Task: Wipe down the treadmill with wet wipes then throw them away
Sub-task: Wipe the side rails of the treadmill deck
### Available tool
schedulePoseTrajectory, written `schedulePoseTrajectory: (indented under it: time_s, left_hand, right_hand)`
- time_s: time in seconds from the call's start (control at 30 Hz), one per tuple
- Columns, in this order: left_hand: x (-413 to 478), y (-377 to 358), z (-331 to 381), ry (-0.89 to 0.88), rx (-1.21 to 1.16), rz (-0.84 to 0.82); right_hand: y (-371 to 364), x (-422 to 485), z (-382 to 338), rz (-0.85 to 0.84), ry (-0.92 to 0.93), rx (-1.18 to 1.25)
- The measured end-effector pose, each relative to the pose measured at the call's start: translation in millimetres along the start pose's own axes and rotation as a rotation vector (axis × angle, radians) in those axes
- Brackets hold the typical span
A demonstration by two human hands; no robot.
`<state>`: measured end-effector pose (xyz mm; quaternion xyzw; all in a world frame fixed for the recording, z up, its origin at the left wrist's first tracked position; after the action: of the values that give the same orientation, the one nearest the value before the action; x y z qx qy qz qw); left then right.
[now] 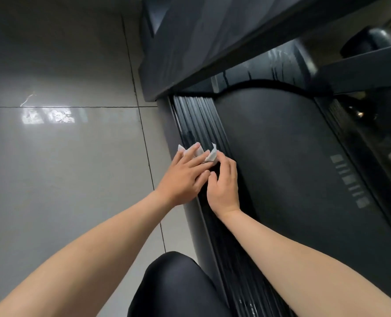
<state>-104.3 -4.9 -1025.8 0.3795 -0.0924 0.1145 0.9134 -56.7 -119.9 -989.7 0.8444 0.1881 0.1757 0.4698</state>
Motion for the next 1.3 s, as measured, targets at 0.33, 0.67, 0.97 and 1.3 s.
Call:
schedulePoseTrajectory:
  time_s: [0.33, 0.67, 0.97, 1.3]
  left_hand:
    - [59.8, 24.9, -28.1, 0.365, 0.066, -0.011]
    - [12.2, 12.6, 6.1, 0.101, 0.146, -0.102]
    - [25.1, 19.9, 15.2, 0.187, -0.138, 0.103]
    - [29.3, 19.4, 51.1, 0.459, -0.618, 0.14]
  right_hand:
    - [-4.9, 2.0, 0.5, -0.075, 0.04, -0.064]
    - [3.4, 0.2, 4.2, -0.01, 0.023, 0.032]
    - [-0.8, 3.1, -0.7, 0.017, 0.159, -0.059]
    - [13.0, 1.8, 7.5, 0.217, -0.022, 0.181]
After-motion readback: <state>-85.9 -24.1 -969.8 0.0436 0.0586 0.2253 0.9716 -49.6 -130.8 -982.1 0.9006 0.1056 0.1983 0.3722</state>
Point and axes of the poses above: each hand's wrist, its own x-axis towards the middle knuckle, its own y-axis out of the back of the hand, z = x × y, the point moved 5 cm from there along x, towards the middle knuckle, and after that the axes turned 12 degrees about -x, right-handed, at the moved point
